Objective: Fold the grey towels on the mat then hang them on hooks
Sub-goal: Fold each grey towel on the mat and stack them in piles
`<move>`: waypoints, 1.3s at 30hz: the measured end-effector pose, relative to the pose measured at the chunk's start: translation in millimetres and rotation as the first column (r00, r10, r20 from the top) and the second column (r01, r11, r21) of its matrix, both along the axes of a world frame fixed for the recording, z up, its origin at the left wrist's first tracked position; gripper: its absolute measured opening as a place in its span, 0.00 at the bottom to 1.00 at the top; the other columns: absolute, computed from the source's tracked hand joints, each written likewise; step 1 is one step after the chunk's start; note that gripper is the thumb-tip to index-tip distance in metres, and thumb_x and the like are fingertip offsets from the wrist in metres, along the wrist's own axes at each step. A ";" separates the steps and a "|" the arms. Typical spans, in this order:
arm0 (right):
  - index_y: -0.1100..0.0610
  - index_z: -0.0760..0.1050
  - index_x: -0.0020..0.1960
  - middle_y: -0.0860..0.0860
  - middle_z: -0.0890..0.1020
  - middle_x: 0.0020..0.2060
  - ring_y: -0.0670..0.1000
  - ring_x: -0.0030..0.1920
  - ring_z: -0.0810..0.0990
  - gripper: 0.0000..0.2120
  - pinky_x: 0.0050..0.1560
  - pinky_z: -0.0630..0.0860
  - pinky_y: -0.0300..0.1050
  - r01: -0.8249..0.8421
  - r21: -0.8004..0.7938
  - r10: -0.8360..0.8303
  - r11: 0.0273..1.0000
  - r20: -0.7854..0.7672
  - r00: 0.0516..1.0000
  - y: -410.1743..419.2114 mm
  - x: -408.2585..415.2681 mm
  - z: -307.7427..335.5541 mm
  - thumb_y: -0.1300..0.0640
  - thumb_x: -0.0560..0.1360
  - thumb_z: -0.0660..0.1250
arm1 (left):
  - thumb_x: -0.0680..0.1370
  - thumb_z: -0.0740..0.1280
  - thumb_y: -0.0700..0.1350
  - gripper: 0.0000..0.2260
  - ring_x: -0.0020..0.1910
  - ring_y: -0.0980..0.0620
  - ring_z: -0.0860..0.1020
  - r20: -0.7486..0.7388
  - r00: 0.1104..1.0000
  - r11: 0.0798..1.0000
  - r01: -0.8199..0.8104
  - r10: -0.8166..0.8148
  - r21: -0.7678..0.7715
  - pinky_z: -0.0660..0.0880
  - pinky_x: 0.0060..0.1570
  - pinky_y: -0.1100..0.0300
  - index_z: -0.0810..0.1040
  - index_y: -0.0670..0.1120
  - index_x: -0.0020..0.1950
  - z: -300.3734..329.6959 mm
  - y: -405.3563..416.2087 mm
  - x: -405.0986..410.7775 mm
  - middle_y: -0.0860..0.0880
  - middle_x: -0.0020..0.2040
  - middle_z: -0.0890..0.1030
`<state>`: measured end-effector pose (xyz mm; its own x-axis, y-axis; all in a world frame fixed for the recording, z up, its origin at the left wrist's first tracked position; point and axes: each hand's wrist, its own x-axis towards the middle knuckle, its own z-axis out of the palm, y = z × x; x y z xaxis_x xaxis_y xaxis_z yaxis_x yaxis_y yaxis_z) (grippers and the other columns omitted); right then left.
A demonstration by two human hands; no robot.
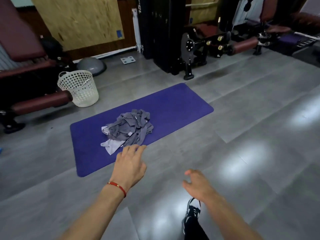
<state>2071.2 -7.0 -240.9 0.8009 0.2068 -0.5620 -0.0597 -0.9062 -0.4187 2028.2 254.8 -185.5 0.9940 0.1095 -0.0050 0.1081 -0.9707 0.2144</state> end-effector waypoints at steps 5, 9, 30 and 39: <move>0.54 0.65 0.77 0.58 0.73 0.69 0.57 0.69 0.74 0.27 0.68 0.68 0.44 -0.112 -0.014 0.112 0.994 -0.039 0.993 -12.0 142.2 -2.2 0.50 0.80 0.64 | 0.68 0.64 0.48 0.28 0.55 0.40 0.76 -0.111 0.978 0.982 -0.183 0.177 -0.047 0.78 0.46 0.47 0.75 0.48 0.69 -4.8 -9.6 87.7 0.45 0.61 0.78; 0.59 0.70 0.73 0.58 0.77 0.68 0.55 0.68 0.76 0.23 0.65 0.71 0.43 -0.173 0.010 0.173 0.985 -0.067 0.983 -0.6 256.5 16.9 0.52 0.81 0.64 | 0.69 0.64 0.48 0.29 0.58 0.40 0.76 -0.151 0.945 0.952 -0.301 0.290 -0.051 0.77 0.49 0.47 0.74 0.48 0.71 -0.1 -2.5 145.1 0.46 0.63 0.77; 0.50 0.60 0.80 0.52 0.67 0.76 0.54 0.74 0.68 0.29 0.73 0.66 0.49 -0.535 0.007 0.532 0.845 -0.099 0.841 190.0 658.6 -28.6 0.49 0.81 0.63 | 0.69 0.58 0.55 0.31 0.62 0.38 0.74 -0.500 0.790 0.834 -0.509 0.355 -0.212 0.74 0.61 0.43 0.71 0.50 0.73 -118.7 183.8 534.7 0.41 0.60 0.78; 0.49 0.58 0.80 0.52 0.66 0.75 0.55 0.72 0.70 0.29 0.66 0.70 0.51 -0.688 -0.001 0.670 0.726 -0.226 0.708 257.4 837.8 -210.7 0.49 0.81 0.61 | 0.71 0.64 0.50 0.25 0.60 0.36 0.78 -0.593 0.496 0.580 -0.812 0.634 -0.060 0.76 0.58 0.50 0.76 0.46 0.68 -237.6 213.4 626.9 0.39 0.58 0.82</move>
